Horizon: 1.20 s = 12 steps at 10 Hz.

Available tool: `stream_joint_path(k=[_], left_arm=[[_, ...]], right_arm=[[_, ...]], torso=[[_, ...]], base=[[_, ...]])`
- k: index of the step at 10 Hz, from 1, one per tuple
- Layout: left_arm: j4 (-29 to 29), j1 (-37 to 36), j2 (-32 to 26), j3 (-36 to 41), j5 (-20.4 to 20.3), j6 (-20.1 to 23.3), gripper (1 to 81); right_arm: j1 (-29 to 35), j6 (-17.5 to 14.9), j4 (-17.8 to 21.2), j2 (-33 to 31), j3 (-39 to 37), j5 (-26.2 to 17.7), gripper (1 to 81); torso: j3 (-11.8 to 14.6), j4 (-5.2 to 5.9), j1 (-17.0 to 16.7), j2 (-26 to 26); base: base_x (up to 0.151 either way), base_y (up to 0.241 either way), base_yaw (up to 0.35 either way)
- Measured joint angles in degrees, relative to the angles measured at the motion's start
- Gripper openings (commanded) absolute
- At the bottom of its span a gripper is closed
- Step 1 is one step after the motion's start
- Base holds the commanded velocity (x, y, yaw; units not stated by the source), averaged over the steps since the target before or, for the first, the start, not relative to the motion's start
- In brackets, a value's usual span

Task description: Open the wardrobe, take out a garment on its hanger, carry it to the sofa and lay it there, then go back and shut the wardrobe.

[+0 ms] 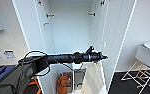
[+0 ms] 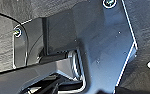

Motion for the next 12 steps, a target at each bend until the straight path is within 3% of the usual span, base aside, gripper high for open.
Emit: stream_joint_path(k=[12], left_arm=[[0.02, -0.06, 0.09, 1.35, -0.26, -0.24, 1.0]], right_arm=[[-0.02, 0.02, 0.0, -0.13, 0.02, 0.78, 81.1]], torso=[[0.0, 0.0, -0.02, 0.0]], base=[[0.0, 0.0, -0.285]])
